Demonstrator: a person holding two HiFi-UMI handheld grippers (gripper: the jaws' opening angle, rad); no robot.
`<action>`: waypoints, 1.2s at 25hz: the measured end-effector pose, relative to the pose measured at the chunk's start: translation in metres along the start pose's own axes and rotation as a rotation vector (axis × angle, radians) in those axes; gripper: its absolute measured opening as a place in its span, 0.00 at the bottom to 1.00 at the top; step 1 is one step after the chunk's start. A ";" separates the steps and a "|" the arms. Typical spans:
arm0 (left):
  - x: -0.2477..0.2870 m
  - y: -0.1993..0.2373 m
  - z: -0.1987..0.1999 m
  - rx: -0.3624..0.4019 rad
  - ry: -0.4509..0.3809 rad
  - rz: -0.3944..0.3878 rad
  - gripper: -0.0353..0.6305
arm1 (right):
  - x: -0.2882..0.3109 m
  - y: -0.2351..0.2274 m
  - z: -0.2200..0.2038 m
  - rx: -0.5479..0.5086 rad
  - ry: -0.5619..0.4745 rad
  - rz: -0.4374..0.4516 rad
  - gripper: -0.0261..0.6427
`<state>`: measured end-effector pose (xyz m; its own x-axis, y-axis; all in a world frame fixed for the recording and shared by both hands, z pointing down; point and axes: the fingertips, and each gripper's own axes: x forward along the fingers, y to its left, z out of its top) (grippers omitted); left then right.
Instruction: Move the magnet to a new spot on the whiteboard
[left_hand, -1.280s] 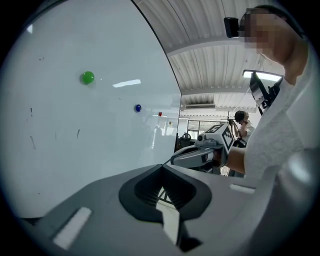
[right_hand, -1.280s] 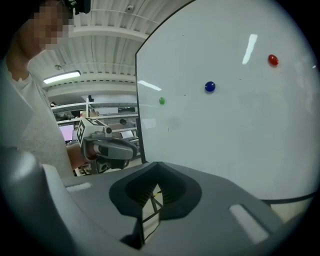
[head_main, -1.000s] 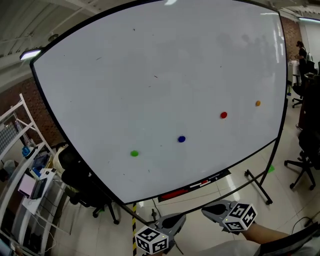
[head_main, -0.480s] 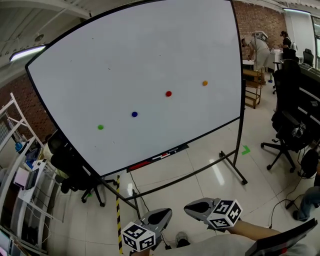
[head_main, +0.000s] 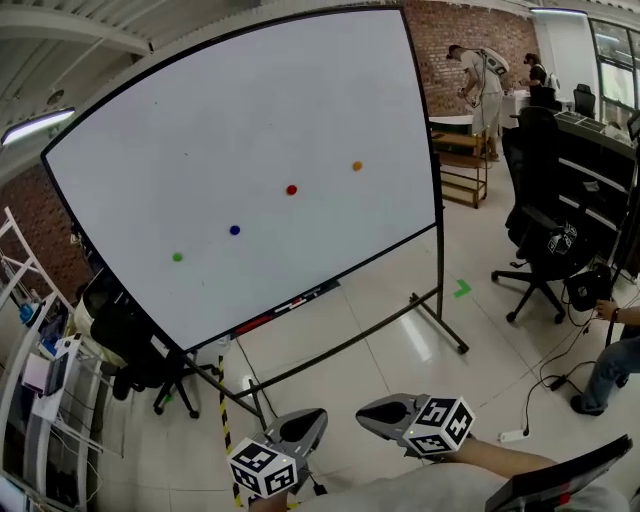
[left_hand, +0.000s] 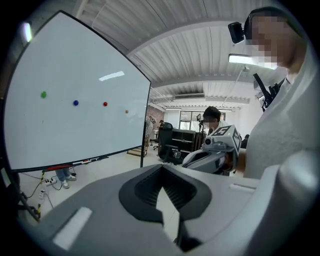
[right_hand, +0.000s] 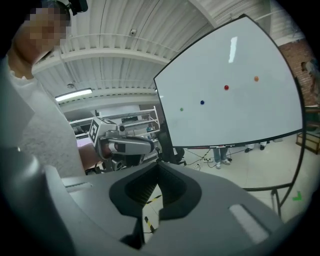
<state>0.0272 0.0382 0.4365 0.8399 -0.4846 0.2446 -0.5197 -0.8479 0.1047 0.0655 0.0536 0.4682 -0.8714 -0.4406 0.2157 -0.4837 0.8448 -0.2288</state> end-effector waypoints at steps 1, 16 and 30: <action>-0.001 -0.003 0.001 0.014 0.000 -0.009 0.03 | -0.001 0.001 0.001 0.000 -0.003 -0.013 0.04; -0.059 -0.002 -0.012 0.011 0.006 -0.050 0.03 | 0.030 0.048 0.013 -0.069 0.000 -0.074 0.04; -0.061 -0.007 -0.021 0.002 0.016 -0.011 0.03 | 0.035 0.051 0.010 -0.067 0.006 -0.016 0.04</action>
<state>-0.0242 0.0780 0.4415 0.8429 -0.4717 0.2589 -0.5100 -0.8537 0.1051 0.0095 0.0781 0.4547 -0.8628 -0.4528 0.2248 -0.4912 0.8560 -0.1610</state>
